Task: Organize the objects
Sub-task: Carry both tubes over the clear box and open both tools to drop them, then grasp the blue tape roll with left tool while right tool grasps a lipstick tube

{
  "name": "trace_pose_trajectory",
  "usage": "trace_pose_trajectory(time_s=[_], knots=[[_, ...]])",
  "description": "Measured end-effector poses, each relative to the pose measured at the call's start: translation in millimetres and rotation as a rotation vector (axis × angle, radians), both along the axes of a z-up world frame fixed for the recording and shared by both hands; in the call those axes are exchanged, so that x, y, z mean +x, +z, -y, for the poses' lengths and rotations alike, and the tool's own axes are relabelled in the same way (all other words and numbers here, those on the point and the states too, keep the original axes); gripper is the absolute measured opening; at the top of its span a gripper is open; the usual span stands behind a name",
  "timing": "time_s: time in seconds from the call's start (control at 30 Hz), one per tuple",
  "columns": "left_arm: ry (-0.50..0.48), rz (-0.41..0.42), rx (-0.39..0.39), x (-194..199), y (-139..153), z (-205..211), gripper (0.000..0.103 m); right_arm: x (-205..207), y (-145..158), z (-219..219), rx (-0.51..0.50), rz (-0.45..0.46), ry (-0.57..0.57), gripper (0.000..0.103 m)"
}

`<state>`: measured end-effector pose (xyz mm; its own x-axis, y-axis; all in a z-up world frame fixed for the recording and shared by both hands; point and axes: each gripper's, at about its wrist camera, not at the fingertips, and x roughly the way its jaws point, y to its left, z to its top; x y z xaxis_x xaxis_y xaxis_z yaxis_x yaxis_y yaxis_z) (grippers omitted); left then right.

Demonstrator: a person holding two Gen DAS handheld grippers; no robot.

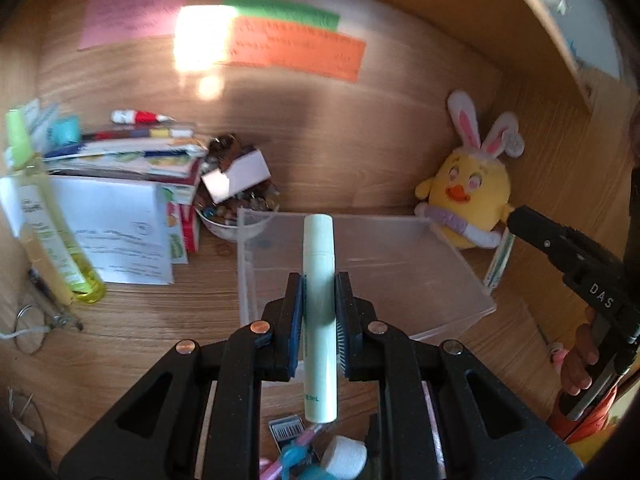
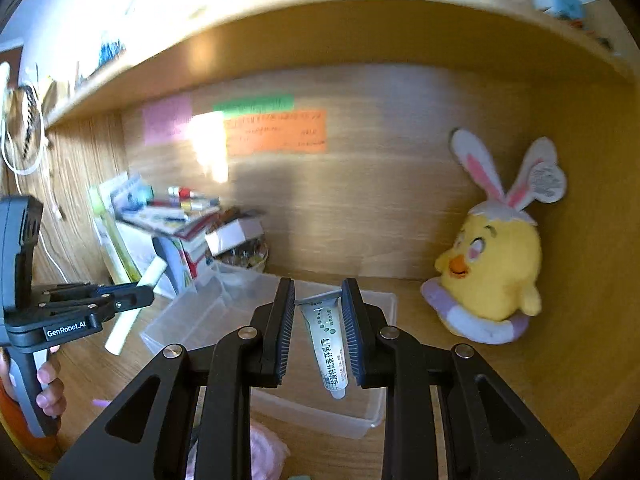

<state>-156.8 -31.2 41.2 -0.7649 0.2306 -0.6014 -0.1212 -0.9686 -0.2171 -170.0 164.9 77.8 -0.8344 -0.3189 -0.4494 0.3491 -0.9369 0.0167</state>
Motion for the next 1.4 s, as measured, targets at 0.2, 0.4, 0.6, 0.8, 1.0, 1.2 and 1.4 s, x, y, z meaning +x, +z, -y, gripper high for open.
trace_pose_trajectory(time_s=[0.2,0.4,0.6,0.8,1.0,1.2,1.4], knots=[[-0.023,0.062,-0.052,-24.5,-15.3,-13.1,0.015,-27.1,-23.8,10.7,0.045,0.082,0.028,0.022],[-0.034,0.111,-0.062,-41.5,-21.5,-15.7,0.015,-47.0,-46.3,23.2,0.123,0.153,0.054,0.022],[-0.061,0.136,-0.065,-45.0,-28.0,-19.2,0.015,-59.4,-64.3,35.4,0.121,0.236,0.117,0.022],[-0.068,0.114,-0.088,-40.0,-24.5,-24.2,0.015,-60.8,-70.5,42.4,0.099,0.272,0.156,0.022],[-0.061,0.084,-0.126,-29.7,-17.4,-30.2,0.024,-52.2,-66.0,46.9,0.126,0.252,0.162,0.027],[-0.012,0.022,-0.181,-8.7,-7.2,-32.0,0.061,-33.0,-54.5,35.0,0.138,0.185,0.125,0.048],[0.021,-0.029,-0.200,18.4,3.4,-29.5,0.085,-6.3,-46.9,16.5,0.156,0.133,0.074,0.064]])
